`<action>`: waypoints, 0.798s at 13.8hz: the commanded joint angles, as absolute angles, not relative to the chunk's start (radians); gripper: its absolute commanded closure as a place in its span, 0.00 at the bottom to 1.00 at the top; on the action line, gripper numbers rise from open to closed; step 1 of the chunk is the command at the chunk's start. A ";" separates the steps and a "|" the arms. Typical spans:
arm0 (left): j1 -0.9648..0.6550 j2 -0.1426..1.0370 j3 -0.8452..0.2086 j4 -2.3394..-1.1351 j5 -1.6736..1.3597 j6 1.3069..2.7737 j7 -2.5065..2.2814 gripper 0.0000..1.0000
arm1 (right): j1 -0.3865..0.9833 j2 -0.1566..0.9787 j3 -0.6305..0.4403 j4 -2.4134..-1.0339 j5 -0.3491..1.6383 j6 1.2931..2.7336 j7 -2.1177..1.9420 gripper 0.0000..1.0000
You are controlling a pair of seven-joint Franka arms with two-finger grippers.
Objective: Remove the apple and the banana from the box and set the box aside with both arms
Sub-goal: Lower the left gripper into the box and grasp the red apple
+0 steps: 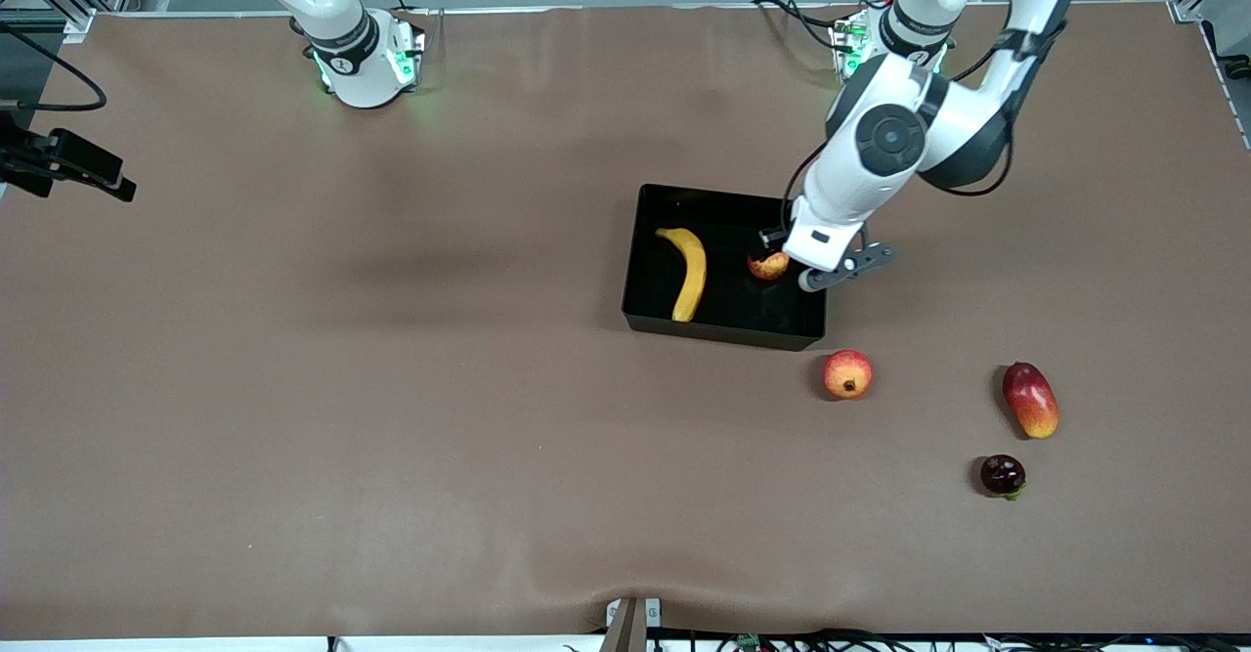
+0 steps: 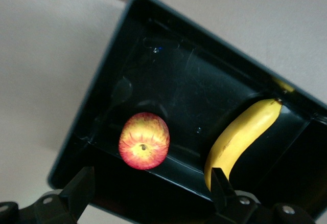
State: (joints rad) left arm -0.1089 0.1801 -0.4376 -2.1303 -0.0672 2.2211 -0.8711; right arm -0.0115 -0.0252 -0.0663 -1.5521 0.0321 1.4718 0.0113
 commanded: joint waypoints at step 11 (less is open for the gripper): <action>-0.126 0.316 -0.437 -2.226 -0.026 2.399 -0.887 0.00 | -0.012 -0.048 -0.063 -1.577 0.020 1.474 0.012 0.00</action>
